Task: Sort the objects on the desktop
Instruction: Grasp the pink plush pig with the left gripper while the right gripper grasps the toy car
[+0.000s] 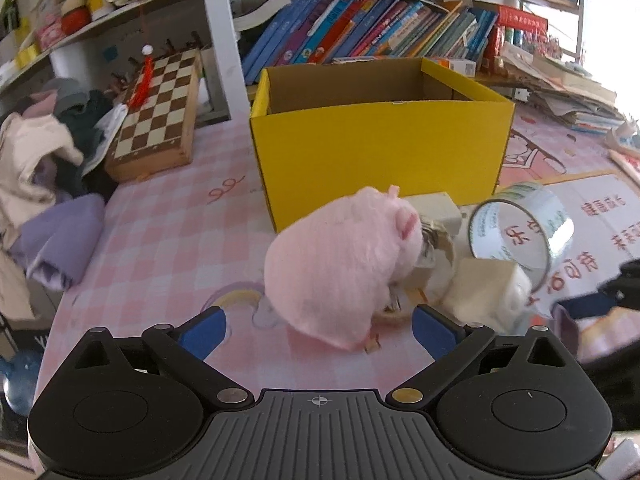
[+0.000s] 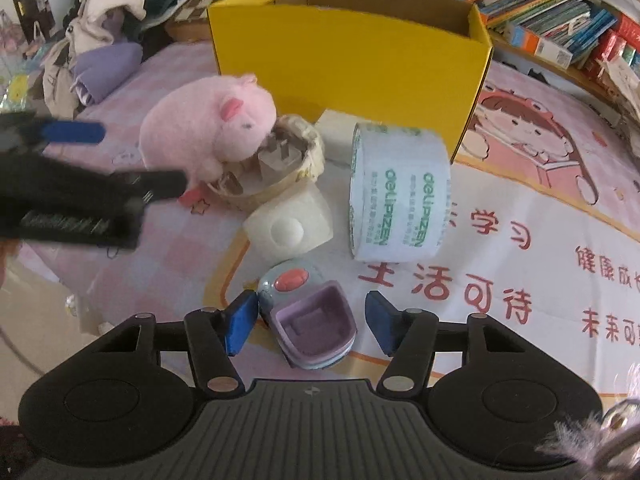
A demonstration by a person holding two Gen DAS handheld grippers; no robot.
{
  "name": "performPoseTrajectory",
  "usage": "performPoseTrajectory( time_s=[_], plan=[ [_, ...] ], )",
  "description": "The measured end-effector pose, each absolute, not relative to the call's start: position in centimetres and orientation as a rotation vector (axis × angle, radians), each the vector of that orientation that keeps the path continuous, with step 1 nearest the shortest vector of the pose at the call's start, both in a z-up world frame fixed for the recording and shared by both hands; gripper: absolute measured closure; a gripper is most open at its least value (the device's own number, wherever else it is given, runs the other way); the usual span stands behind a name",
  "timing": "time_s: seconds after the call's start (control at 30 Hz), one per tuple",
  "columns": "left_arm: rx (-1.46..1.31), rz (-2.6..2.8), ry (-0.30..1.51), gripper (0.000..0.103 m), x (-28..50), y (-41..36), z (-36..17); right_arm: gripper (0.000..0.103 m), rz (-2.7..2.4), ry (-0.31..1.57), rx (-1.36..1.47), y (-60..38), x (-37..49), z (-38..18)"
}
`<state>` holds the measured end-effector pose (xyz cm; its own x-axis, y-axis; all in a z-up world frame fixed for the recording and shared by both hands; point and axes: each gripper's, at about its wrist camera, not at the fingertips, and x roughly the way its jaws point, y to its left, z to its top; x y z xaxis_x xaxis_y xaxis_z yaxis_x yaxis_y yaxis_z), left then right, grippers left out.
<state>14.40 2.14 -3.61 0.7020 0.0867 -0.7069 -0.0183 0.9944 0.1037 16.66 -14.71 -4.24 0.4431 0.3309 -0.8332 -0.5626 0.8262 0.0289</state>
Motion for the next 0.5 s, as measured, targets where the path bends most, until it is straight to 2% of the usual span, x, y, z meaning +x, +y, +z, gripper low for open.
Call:
performPoseTrajectory(
  time_s=[0.17, 0.33, 0.5],
  plan=[
    [0.123, 0.047, 0.773, 0.005, 16.5, 1.9, -3.9, 0.055, 0.582, 0.963, -0.275, -14.6, 16.7, -4.3],
    [0.169, 0.040, 0.784, 0.005, 18.0, 1.3, -4.6, 0.055, 0.586, 0.958, -0.277, -14.5, 16.6, -4.3],
    [0.184, 0.027, 0.797, 0.017, 18.1, 1.1, -5.2, 0.055, 0.583, 0.954, -0.269, -14.7, 16.6, -4.4]
  ],
)
